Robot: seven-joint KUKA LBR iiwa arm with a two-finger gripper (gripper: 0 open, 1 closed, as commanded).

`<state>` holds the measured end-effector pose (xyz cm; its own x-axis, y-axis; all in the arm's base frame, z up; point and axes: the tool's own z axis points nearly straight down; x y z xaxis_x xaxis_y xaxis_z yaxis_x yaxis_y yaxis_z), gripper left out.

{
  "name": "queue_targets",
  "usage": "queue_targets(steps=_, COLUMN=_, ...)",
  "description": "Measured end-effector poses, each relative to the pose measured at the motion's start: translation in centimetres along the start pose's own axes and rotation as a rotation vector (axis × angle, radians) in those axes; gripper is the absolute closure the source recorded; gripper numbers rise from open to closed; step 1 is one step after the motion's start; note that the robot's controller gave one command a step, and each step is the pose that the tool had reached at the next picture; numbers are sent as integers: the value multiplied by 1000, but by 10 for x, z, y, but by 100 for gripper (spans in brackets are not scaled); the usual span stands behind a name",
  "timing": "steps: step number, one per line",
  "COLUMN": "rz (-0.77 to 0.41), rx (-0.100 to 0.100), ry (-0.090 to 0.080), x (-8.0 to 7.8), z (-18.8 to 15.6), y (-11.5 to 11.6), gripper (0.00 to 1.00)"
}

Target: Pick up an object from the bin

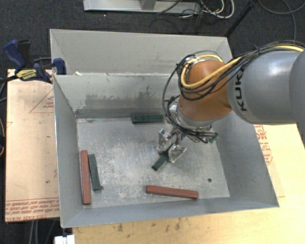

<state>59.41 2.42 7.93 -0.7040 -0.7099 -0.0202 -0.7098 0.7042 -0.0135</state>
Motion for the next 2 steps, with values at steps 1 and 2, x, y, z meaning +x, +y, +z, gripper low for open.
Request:
queue_targets(steps=1, rz=0, rx=0, ry=0, x=0, z=0, y=0, gripper=100)
queue_targets(steps=2, rz=5, rx=-13, ry=16, x=-6, z=-112, y=0, gripper=100)
